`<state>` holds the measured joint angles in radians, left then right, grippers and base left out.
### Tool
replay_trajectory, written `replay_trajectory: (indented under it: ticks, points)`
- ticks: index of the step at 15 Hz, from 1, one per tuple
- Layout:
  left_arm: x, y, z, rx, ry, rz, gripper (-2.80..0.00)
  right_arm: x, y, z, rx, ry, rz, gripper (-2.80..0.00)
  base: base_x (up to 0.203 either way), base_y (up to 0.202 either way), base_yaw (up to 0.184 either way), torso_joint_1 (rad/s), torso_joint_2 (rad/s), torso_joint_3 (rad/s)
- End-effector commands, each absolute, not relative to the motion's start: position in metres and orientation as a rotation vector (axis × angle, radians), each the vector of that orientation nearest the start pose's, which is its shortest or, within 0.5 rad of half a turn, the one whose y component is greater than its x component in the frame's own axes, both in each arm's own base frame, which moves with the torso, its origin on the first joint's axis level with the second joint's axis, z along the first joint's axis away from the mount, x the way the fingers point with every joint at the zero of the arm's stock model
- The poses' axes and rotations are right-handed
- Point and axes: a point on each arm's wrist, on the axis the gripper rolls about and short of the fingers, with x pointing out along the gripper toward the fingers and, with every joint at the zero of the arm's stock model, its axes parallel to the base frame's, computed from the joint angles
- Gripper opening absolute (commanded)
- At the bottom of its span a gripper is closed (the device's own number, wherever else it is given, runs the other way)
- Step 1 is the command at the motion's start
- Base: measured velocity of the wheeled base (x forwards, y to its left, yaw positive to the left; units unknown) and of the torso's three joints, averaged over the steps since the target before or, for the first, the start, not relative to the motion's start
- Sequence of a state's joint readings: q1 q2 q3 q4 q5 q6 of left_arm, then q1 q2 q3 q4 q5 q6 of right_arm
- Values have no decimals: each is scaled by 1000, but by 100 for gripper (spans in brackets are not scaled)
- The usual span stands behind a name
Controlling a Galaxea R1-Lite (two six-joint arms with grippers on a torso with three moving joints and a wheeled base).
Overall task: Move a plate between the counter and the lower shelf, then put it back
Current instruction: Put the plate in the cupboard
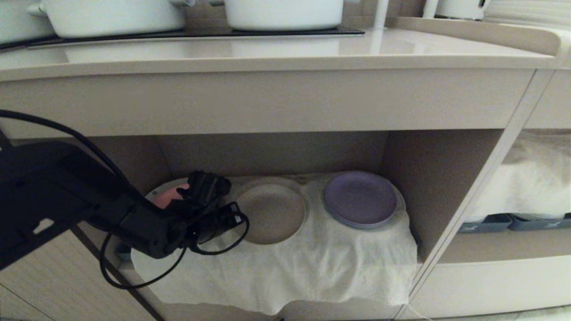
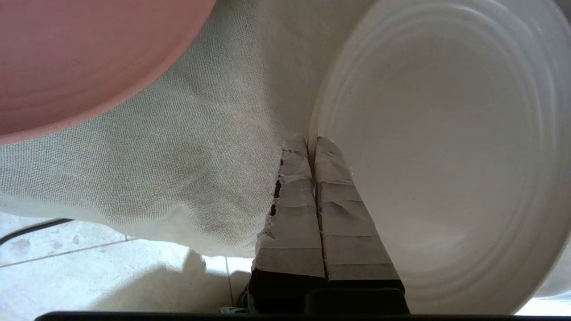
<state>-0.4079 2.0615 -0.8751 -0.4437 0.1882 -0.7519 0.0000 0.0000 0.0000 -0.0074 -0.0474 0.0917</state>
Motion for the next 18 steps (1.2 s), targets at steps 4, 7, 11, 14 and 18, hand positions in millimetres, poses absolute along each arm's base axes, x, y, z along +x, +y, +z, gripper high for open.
replay_trajectory:
  ticks: [4,7,11,14,18]
  points:
    - [325,-136,61,-503,745,69,-280,-23,-1,76,92,-10,-47,-280,0,0,0,0,0,0]
    - [325,-136,60,-501,749,70,-280,-23,-1,76,92,-10,-47,-280,0,0,0,0,0,0]
    - [325,-136,59,-499,750,70,0,-23,-1,76,92,-10,-47,-280,0,0,0,0,0,0]
    - [325,-136,60,-501,749,70,0,-23,-1,76,92,-11,-47,-280,0,0,0,0,0,0]
    - [325,-136,60,-497,748,71,0,-23,-1,76,92,-10,-47,-280,0,0,0,0,0,0]
